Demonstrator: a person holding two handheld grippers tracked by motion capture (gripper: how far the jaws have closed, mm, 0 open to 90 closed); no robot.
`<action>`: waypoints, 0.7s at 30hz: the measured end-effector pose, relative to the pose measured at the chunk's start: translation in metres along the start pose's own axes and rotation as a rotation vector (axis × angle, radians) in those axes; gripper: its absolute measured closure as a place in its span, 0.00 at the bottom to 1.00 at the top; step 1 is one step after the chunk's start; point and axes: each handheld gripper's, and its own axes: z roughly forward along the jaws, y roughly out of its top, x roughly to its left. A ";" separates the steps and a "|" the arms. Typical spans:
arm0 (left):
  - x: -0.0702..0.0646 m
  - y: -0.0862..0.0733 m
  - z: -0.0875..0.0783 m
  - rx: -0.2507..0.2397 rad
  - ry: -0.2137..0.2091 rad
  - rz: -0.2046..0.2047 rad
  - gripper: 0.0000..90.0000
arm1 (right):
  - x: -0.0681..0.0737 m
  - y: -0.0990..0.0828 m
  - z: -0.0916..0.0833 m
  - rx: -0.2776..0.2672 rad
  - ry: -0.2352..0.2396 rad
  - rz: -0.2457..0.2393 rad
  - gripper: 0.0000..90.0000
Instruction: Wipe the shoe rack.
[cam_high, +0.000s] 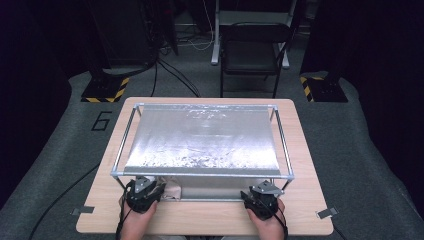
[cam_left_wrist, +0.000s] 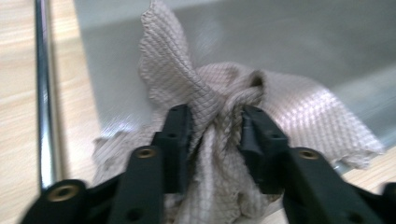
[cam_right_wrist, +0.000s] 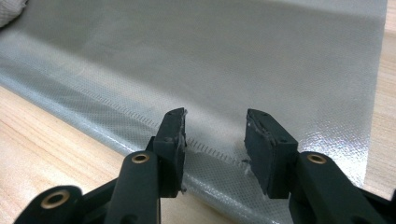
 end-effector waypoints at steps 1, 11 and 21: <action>-0.001 0.000 0.001 -0.008 0.002 -0.005 0.59 | 0.000 0.000 0.000 0.000 0.001 0.000 0.65; -0.011 -0.001 0.021 0.014 -0.017 -0.013 0.49 | 0.000 0.000 0.000 0.001 -0.001 0.000 0.65; -0.014 0.002 0.017 0.040 -0.002 0.038 0.78 | 0.001 0.000 0.000 0.003 0.001 0.014 0.65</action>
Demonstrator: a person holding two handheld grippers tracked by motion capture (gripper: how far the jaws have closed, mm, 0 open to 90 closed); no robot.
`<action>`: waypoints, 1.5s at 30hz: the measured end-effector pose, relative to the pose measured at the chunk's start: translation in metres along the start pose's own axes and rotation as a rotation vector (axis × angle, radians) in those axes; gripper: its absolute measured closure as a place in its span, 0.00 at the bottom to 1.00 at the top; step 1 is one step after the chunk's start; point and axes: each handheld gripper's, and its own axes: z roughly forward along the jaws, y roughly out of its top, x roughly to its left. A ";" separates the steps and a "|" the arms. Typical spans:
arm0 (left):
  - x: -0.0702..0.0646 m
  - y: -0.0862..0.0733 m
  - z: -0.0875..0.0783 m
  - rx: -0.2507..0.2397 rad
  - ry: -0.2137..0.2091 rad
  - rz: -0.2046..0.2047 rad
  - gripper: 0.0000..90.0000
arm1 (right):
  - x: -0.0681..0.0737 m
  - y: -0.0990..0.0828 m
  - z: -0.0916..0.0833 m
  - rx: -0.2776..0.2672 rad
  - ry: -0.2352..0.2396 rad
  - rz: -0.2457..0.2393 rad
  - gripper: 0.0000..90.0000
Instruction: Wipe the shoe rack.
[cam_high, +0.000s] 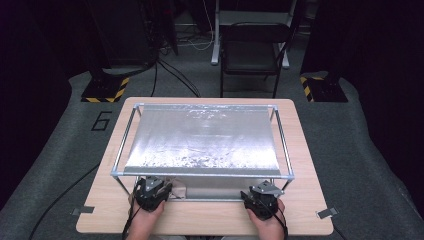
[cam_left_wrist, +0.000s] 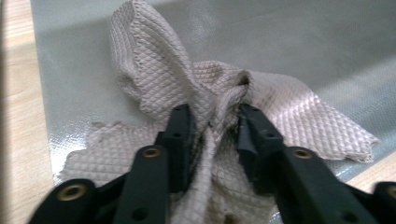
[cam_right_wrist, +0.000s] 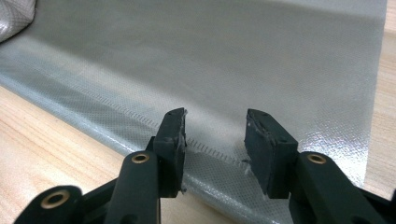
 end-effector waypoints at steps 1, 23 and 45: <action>0.001 0.000 -0.001 0.006 -0.001 0.002 0.80 | 0.000 0.000 0.000 0.000 0.001 0.000 0.65; 0.010 -0.009 -0.034 -0.005 0.067 0.050 0.86 | 0.000 0.000 0.000 0.000 -0.001 -0.003 0.65; 0.020 -0.017 -0.083 -0.095 0.087 -0.008 0.86 | 0.000 0.000 0.000 0.000 0.001 -0.001 0.65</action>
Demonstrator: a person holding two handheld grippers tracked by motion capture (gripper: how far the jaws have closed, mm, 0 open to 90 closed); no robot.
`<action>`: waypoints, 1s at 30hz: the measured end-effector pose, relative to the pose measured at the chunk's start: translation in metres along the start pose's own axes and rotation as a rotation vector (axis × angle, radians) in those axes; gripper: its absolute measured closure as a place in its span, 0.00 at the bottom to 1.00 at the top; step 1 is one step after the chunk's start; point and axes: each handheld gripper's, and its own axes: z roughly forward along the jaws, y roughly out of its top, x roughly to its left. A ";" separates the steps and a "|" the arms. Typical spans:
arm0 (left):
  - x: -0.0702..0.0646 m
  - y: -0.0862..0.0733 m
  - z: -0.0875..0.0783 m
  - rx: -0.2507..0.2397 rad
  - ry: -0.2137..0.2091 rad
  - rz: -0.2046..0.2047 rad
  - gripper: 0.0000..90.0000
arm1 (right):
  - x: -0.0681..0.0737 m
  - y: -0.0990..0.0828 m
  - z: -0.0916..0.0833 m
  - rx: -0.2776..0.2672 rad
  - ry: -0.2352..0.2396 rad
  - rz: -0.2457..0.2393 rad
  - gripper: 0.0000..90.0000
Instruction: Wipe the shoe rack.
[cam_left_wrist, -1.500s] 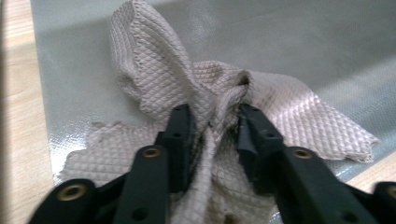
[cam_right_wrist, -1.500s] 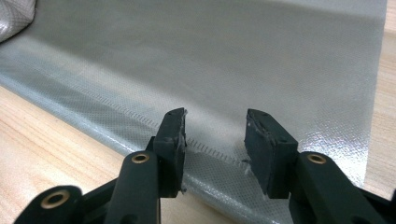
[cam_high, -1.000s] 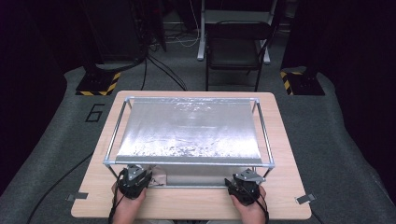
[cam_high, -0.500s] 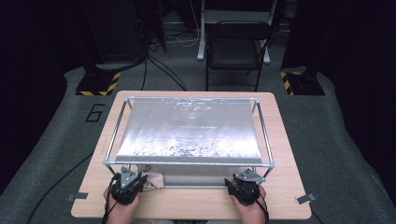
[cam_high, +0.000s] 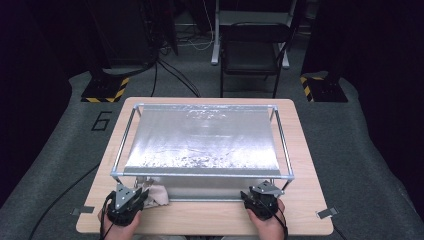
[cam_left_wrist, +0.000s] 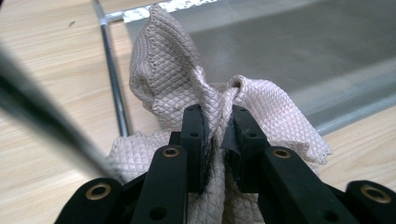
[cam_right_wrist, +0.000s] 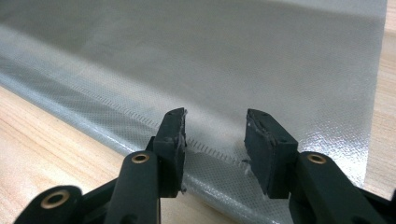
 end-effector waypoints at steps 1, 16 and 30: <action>0.002 -0.001 -0.002 0.001 0.004 -0.002 0.86 | 0.000 0.000 0.000 0.000 0.000 0.000 0.65; 0.011 -0.008 -0.015 0.002 0.023 -0.025 0.86 | 0.000 0.000 0.000 0.000 -0.003 -0.011 0.65; 0.016 -0.006 -0.033 -0.029 0.035 -0.026 0.86 | 0.000 0.000 0.000 0.000 -0.002 -0.011 0.65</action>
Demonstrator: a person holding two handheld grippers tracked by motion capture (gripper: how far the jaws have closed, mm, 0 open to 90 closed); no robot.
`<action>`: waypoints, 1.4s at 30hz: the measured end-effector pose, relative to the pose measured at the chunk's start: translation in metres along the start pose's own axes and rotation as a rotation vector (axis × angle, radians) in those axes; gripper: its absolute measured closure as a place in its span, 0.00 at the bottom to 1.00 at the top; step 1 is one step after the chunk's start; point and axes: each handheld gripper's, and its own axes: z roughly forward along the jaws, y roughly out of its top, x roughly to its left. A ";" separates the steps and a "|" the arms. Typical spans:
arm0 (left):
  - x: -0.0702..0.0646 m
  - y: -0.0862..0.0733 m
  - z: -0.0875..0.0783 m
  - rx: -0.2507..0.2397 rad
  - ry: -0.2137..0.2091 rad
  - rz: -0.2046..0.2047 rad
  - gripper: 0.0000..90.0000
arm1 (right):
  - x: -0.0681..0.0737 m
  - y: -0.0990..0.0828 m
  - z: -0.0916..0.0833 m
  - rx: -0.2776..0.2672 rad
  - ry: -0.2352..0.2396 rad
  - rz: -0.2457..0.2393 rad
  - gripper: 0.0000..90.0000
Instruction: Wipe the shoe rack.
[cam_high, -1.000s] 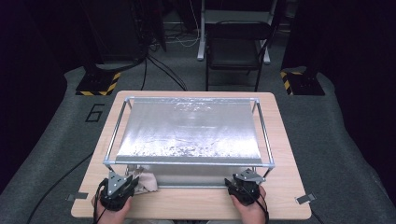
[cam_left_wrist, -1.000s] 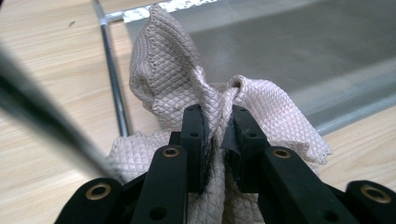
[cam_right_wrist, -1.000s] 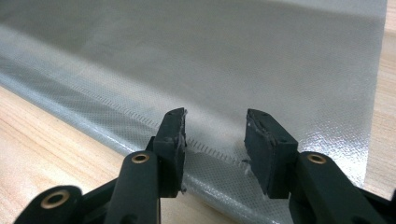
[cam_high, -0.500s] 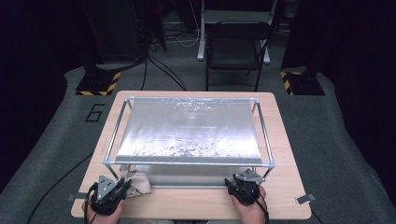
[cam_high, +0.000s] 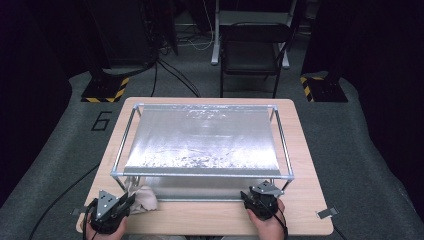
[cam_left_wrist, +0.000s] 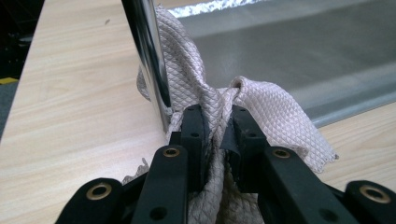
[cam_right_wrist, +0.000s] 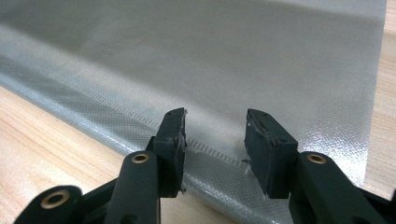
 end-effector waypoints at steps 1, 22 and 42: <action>0.000 0.002 -0.003 -0.002 -0.001 0.001 0.86 | 0.000 0.000 0.000 0.000 0.000 0.000 0.65; 0.008 0.008 -0.015 -0.020 0.010 0.002 0.87 | 0.000 0.000 0.000 0.000 0.001 0.002 0.65; 0.013 0.026 -0.029 -0.081 0.005 -0.008 0.87 | 0.000 0.000 0.000 0.000 0.000 0.007 0.65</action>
